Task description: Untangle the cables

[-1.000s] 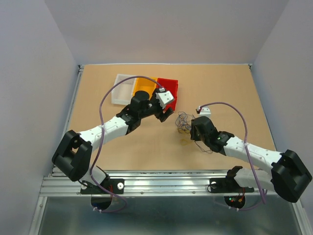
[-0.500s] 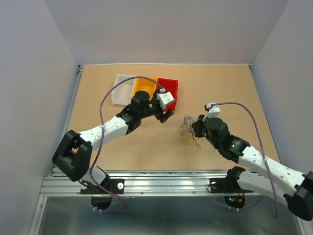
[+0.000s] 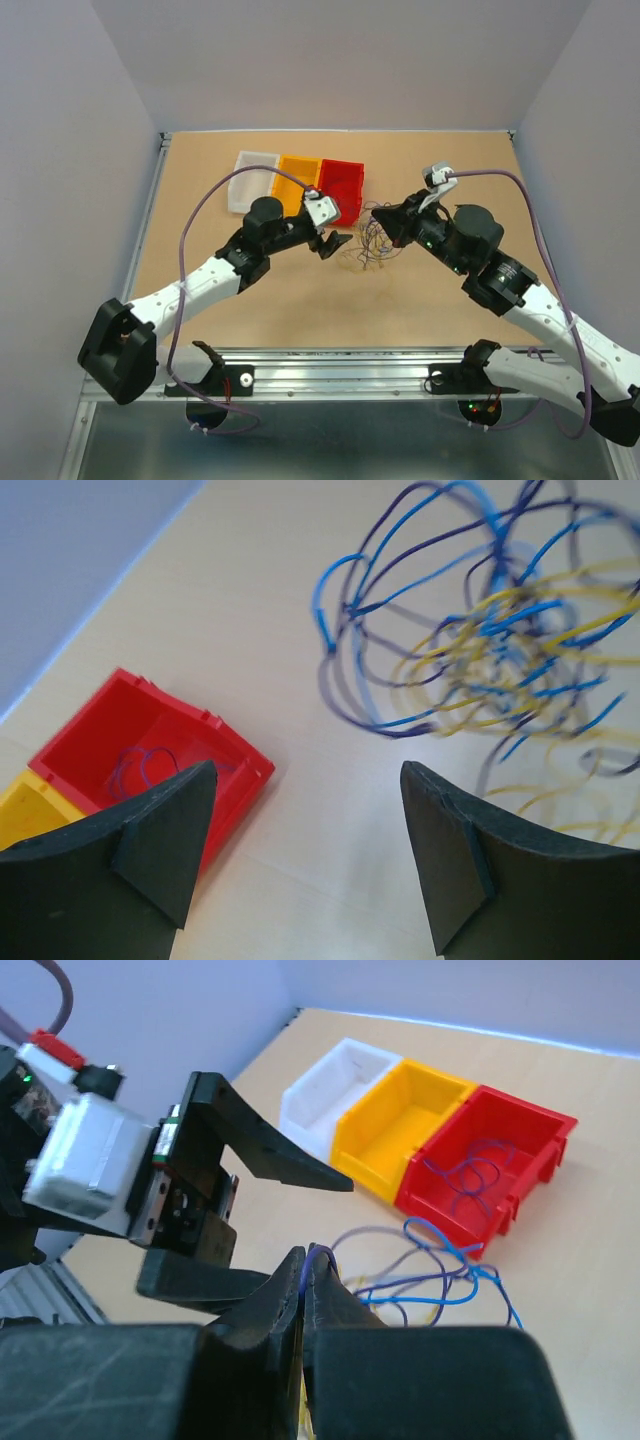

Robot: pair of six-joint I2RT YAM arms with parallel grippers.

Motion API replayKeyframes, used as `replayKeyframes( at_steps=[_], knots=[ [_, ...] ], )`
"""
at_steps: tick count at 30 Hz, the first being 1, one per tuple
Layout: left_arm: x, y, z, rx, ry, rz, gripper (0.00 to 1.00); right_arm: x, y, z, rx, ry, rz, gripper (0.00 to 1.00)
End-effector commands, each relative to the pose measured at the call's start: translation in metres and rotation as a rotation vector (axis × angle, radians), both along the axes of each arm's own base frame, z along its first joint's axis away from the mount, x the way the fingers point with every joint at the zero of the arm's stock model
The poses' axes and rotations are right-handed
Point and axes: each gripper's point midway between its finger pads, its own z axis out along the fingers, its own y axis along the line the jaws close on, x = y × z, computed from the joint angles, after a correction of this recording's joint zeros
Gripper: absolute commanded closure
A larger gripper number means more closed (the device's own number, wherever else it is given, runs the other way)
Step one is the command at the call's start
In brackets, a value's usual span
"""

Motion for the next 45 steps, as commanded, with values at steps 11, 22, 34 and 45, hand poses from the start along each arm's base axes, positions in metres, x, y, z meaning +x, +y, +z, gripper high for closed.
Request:
replayKeyframes(
  at_steps=[11, 22, 34, 45],
  knots=[
    [-0.033, 0.024, 0.084, -0.256, -0.246, -0.011, 0.14, -0.030, 0.043, 0.021, -0.002, -0.068, 0.303, 0.99],
    [-0.064, 0.001, 0.069, -0.235, -0.191, -0.250, 0.17, -0.047, 0.053, 0.017, 0.005, -0.072, 0.416, 0.99],
    [-0.075, -0.011, 0.065, -0.258, -0.148, -0.351, 0.23, -0.054, 0.060, 0.017, 0.022, -0.083, 0.473, 1.00],
    [-0.056, -0.035, 0.025, -0.199, -0.059, -0.317, 0.47, -0.072, 0.061, 0.134, 0.170, -0.258, 0.549, 1.00]
  ],
)
